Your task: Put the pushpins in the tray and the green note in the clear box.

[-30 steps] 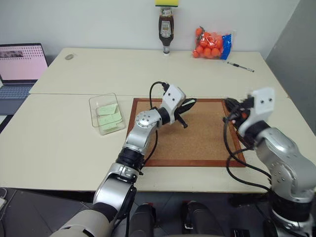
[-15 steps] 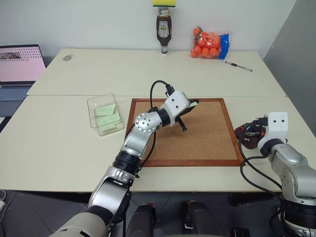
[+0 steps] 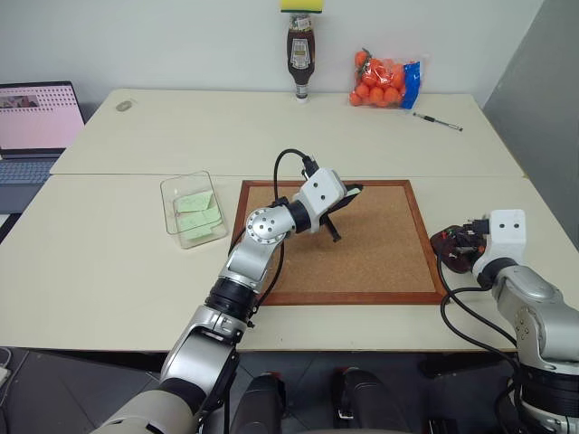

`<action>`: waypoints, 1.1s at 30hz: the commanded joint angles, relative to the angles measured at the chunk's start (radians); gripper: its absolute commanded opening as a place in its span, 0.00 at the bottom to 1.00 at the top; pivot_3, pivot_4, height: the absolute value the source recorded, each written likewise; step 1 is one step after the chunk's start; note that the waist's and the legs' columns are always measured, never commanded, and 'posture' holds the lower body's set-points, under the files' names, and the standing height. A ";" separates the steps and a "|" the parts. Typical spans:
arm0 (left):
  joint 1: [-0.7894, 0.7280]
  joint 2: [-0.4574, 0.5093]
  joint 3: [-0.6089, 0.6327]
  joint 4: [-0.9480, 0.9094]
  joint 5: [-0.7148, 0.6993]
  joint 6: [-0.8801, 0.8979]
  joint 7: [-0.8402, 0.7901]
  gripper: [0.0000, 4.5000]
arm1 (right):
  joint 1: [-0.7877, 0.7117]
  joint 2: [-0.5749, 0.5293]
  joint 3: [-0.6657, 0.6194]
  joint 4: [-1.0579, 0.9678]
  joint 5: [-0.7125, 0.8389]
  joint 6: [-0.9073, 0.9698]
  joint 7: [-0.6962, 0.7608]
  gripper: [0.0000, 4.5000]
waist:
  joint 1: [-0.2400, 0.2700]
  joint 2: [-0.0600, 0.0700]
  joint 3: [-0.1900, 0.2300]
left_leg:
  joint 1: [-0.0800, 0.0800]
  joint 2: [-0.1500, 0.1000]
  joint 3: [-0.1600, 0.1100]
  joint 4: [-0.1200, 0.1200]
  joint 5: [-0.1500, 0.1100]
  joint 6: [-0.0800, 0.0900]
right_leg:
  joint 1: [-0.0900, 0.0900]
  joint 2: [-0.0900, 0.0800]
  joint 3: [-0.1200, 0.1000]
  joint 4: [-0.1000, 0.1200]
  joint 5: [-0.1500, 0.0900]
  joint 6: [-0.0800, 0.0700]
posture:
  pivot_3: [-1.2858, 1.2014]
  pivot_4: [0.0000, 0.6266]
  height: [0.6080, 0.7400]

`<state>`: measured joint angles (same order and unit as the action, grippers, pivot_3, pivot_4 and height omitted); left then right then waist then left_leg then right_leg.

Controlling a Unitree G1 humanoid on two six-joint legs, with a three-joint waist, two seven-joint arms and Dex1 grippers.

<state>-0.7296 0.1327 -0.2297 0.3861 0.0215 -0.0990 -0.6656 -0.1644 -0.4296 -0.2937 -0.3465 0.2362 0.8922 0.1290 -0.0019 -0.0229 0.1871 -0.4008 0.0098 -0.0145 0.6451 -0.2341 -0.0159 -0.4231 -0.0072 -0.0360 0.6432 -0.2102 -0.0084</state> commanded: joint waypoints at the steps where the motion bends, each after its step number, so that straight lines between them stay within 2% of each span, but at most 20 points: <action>1: -0.011 -0.002 -0.006 -0.035 0.002 -0.019 0.002 0.00 | 0.004 -0.005 -0.034 -0.058 0.007 0.015 -0.002 0.56 | 0.000 0.000 0.000 | 0.000 0.000 0.000 0.000 0.000 0.000 | 0.000 0.000 0.000 0.000 0.000 0.000 | 0.52 0.24 1.00; 5: -0.013 0.002 -0.001 -0.039 0.004 -0.018 0.008 0.00 | 0.004 0.003 -0.053 -0.121 0.035 0.046 0.004 0.74 | 0.000 0.000 0.000 | 0.000 0.000 0.000 0.000 0.000 0.000 | 0.000 0.000 0.000 0.000 0.000 0.000 | 0.52 0.24 1.00; 10: -0.017 0.035 0.030 -0.091 0.015 0.030 0.044 0.00 | 0.022 -0.027 -0.042 -0.294 0.131 0.083 0.092 0.74 | -0.001 0.000 0.000 | 0.000 0.000 0.000 0.000 0.000 0.000 | 0.000 0.000 0.000 0.000 0.000 0.000 | 0.52 0.24 1.00; 17: 0.028 0.111 0.156 -0.313 -0.004 0.318 0.167 0.00 | -0.066 -0.087 0.099 -0.440 0.313 0.053 0.304 0.74 | -0.009 0.000 0.000 | 0.001 0.002 -0.002 0.000 0.000 0.000 | 0.001 0.002 0.000 0.000 0.000 0.000 | 0.52 0.24 1.00; 22: 0.129 0.204 0.309 -0.571 0.035 0.604 0.292 0.00 | -0.351 -0.055 0.328 -0.228 0.268 -0.033 0.415 0.74 | -0.029 -0.001 0.001 | 0.002 0.002 -0.003 0.000 0.000 0.000 | 0.001 0.002 -0.001 0.001 0.000 0.000 | 0.52 0.24 1.00; 26: 0.179 0.249 0.383 -0.631 0.081 0.701 0.392 0.00 | -0.494 -0.018 0.445 -0.037 0.203 -0.122 0.477 0.74 | -0.026 -0.003 0.002 | 0.002 0.003 -0.006 0.000 0.000 0.000 | 0.001 0.003 -0.001 0.001 0.000 0.000 | 0.52 0.24 1.00; 29: 0.206 0.237 0.437 -0.644 0.091 0.786 0.467 0.00 | -0.568 0.023 0.484 0.058 0.181 -0.167 0.503 0.74 | -0.016 -0.003 0.003 | 0.001 0.003 -0.007 -0.001 0.000 0.000 | 0.001 0.003 -0.002 0.001 0.000 -0.001 | 0.52 0.24 1.00; 33: 0.199 0.145 0.561 -0.633 0.058 0.948 0.587 0.00 | -0.617 0.062 0.515 0.130 0.156 -0.211 0.528 0.74 | -0.008 -0.004 0.003 | 0.000 0.001 -0.008 0.000 0.000 0.000 | 0.001 -0.001 0.000 0.001 0.000 -0.001 | 0.52 0.24 1.00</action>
<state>-0.5161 0.2980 0.2719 -0.2187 0.0956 0.7804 -0.1386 -0.7528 -0.3772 0.2200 -0.2197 0.4062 0.7233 0.6345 -0.0098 -0.0268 0.1900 -0.4005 0.0101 -0.0225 0.6456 -0.2340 -0.0163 -0.4221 -0.0088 -0.0363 0.6440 -0.2104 -0.0090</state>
